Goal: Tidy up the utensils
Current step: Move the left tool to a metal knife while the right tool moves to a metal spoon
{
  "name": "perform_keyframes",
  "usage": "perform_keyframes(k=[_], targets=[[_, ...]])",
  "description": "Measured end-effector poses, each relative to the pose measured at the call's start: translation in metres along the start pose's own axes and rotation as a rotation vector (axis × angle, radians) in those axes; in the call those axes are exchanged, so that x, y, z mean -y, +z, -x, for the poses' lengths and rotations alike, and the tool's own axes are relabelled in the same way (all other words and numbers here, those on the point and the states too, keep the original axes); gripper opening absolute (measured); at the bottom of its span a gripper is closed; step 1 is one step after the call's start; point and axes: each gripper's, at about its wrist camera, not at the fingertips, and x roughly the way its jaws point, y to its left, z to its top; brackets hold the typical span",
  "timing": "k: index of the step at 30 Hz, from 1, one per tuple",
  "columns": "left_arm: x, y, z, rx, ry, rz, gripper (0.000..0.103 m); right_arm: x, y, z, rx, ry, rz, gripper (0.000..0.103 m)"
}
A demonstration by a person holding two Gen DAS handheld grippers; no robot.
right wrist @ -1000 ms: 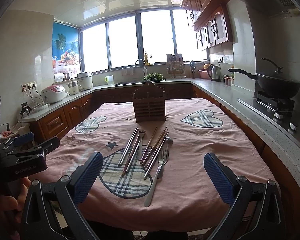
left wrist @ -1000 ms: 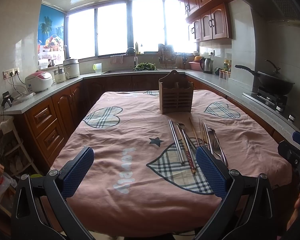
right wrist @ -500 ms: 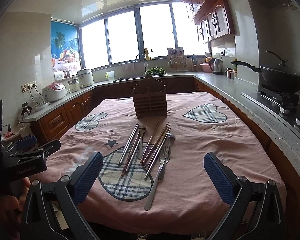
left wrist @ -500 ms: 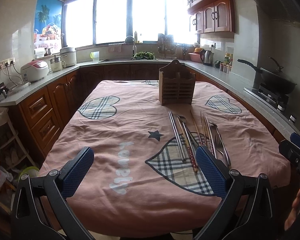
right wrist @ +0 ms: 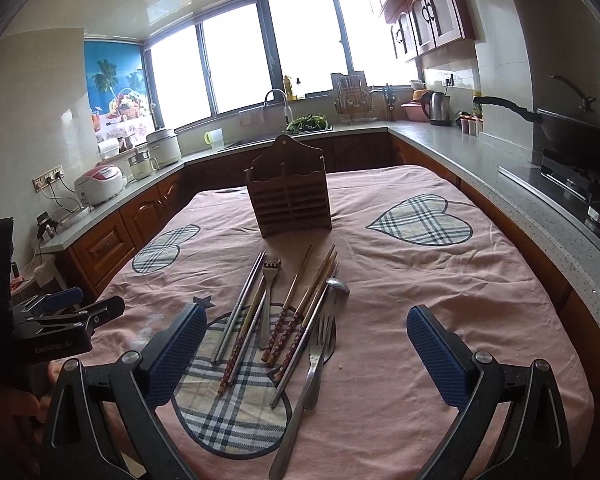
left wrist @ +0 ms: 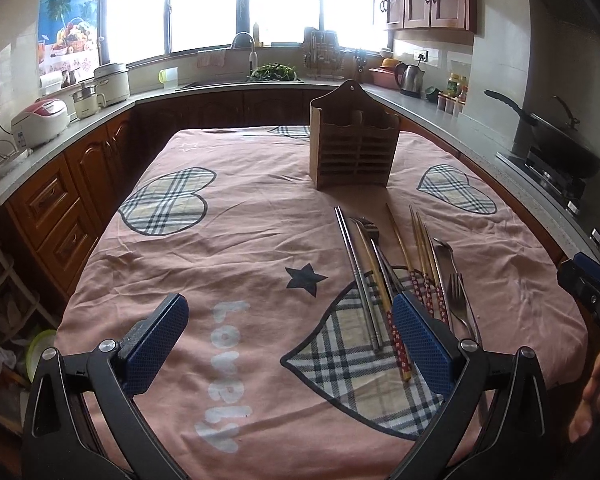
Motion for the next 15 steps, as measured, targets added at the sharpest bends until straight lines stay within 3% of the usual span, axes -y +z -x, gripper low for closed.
perform_keyframes(k=[5, 10, 12, 15], targets=[[0.003, 0.018, -0.037, -0.059, -0.026, -0.011, 0.095, 0.012, 0.007, -0.043, -0.094, -0.004, -0.013, 0.084], [0.009, 0.032, -0.075, -0.118, -0.049, -0.022, 0.084, 0.028, 0.011, -0.089, -0.226, 0.037, -0.076, 0.057], [0.013, 0.038, -0.091, -0.139, -0.061, -0.03, 0.082, 0.033, 0.01, -0.105, -0.275, 0.043, -0.095, 0.052], [0.019, 0.044, -0.117, -0.191, -0.086, -0.036, 0.071, 0.04, 0.01, -0.123, -0.324, 0.045, -0.121, 0.047]])
